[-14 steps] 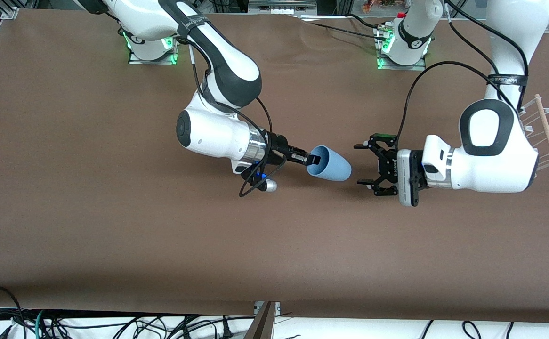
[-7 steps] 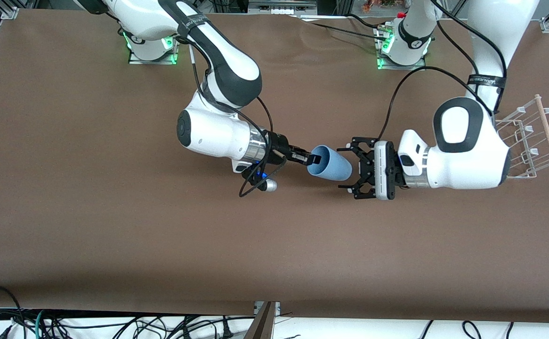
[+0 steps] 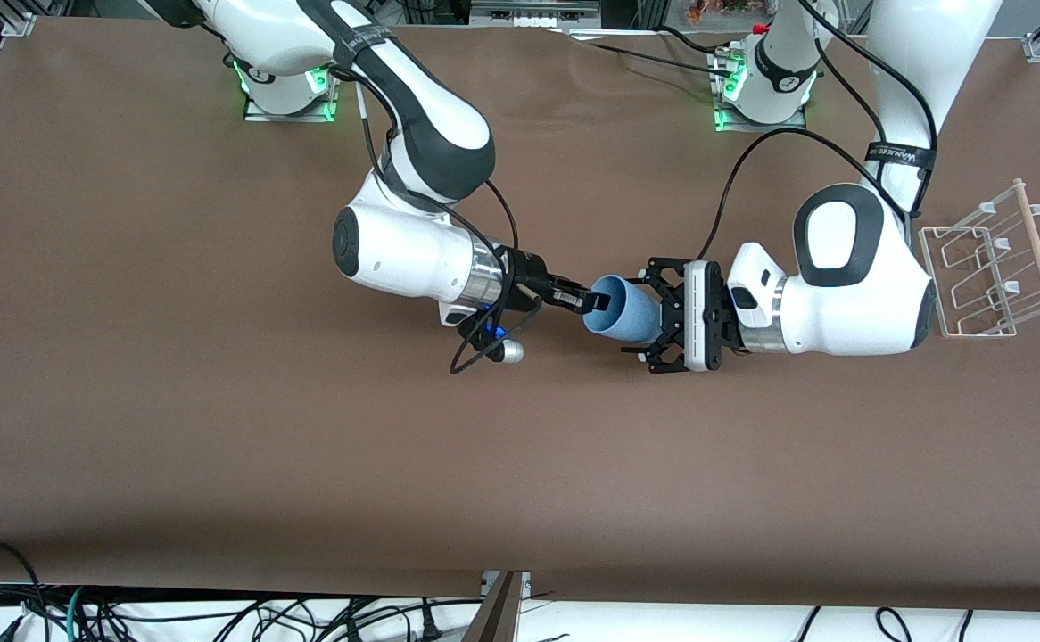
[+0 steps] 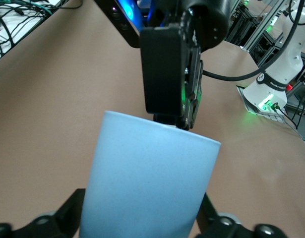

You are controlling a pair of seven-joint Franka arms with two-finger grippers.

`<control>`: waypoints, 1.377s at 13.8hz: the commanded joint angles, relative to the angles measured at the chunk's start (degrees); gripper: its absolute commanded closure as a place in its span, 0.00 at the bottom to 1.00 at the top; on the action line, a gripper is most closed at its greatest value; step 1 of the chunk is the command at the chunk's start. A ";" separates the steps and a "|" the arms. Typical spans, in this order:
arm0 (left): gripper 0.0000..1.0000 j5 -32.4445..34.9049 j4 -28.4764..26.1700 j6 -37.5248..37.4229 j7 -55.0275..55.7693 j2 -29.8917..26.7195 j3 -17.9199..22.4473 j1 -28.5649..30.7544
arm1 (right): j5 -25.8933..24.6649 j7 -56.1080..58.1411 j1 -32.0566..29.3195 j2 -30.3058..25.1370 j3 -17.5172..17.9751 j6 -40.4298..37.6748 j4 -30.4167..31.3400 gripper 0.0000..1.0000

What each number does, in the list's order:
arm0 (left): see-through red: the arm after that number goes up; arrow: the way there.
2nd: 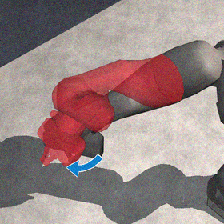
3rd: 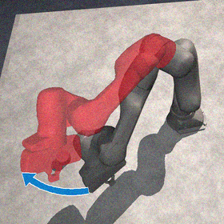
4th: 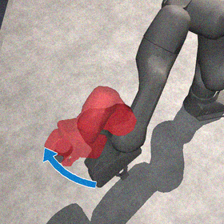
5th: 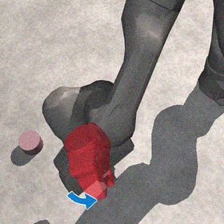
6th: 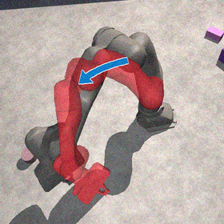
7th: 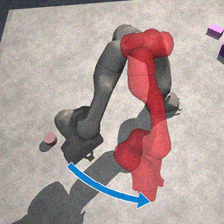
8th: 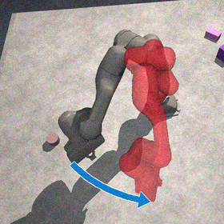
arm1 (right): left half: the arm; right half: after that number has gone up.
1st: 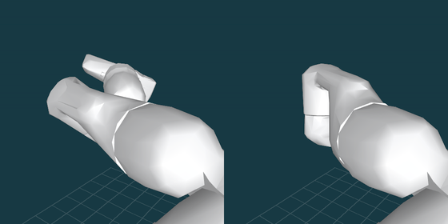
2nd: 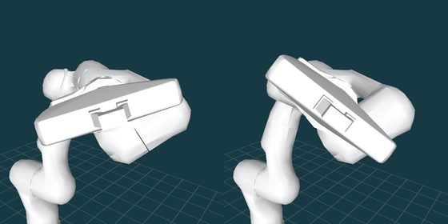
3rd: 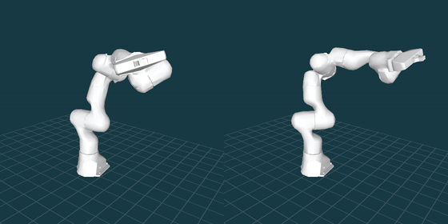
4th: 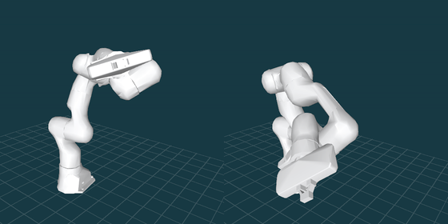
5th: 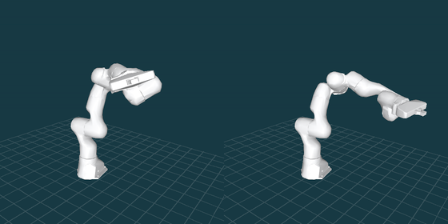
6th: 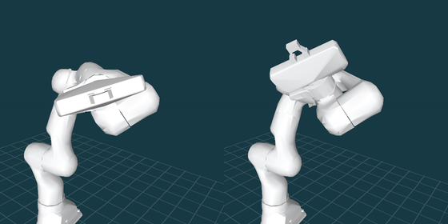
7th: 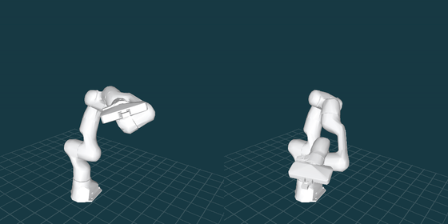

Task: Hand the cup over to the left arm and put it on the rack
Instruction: 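Close the left gripper on the cup's base and open the right gripper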

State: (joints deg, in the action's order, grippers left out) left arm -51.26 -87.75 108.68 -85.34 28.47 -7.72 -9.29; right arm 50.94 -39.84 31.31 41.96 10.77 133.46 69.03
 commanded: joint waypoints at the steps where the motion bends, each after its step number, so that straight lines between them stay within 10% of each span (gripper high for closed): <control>1: 0.63 -1.73 -0.66 1.01 -5.62 -0.34 0.43 -0.38 | 1.00 -0.59 -0.54 0.84 0.83 -0.66 -1.88 1.00; 3: 0.96 -1.73 -0.67 0.83 -5.71 -0.43 0.43 -0.29 | 1.00 -0.59 -0.63 0.84 0.83 -0.66 -1.88 1.00; 5: 1.00 -1.47 -0.49 0.92 -5.62 -0.52 0.43 -0.29 | 0.91 -0.51 -0.72 0.75 0.83 -0.66 -1.97 1.00; 7: 1.00 -1.29 -0.23 0.92 -5.54 -0.43 0.43 -0.29 | 0.74 -0.24 -0.81 0.49 0.65 -0.66 -1.97 0.01; 19: 1.00 12.22 0.39 -0.57 -3.60 -1.75 0.95 0.23 | -2.58 3.79 -14.77 -2.41 0.21 -19.45 -5.75 0.00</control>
State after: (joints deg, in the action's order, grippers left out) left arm -42.80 -87.37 108.71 -88.23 27.80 -7.08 -9.12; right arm 50.46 -37.54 18.29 40.79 10.67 117.05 63.16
